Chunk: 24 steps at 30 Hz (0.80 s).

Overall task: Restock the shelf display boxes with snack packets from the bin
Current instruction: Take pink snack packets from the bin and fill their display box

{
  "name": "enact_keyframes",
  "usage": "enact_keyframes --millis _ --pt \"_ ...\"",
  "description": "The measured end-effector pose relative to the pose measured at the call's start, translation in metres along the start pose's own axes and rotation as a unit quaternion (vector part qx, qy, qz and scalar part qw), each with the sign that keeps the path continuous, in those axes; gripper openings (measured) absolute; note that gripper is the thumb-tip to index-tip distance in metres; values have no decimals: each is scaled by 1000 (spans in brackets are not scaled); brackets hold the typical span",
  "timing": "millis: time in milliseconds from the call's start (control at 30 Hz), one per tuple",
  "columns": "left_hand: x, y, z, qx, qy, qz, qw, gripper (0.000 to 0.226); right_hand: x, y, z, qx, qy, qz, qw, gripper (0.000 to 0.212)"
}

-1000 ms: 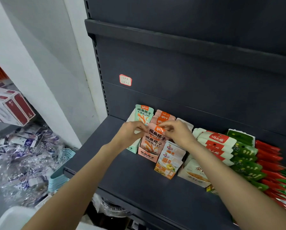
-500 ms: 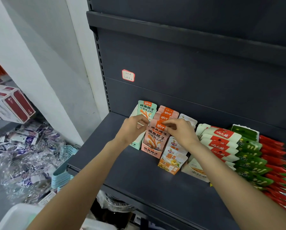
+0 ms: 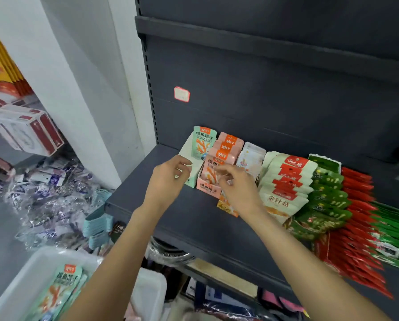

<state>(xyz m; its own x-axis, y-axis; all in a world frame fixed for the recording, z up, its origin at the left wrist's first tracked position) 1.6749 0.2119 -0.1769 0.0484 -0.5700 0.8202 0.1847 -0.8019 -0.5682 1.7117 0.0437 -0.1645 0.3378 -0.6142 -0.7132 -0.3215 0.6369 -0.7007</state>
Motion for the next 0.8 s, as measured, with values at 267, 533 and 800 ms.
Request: enact_keyframes --millis 267,533,800 --pt "-66 4 -125 -33 -80 19 996 9 2 116 -90 -128 25 7 991 29" --pt "-194 -20 -241 -113 -201 107 967 22 -6 255 -161 -231 102 36 967 36" --pt "-309 -45 -312 -243 -205 265 910 62 -14 379 -209 -234 203 89 947 59"
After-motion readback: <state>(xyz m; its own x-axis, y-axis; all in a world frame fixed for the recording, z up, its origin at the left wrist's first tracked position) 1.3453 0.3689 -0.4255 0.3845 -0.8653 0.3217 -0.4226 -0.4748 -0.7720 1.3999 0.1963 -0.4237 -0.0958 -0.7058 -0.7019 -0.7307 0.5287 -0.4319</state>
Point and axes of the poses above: each hand's wrist, its own z-axis towards the middle knuckle, its own y-axis out of the palm, x = y × z, the point moved 10 cm from there along z, towards the middle knuckle, and after that the axes turned 10 degrees about -x, right-handed, at the moved point
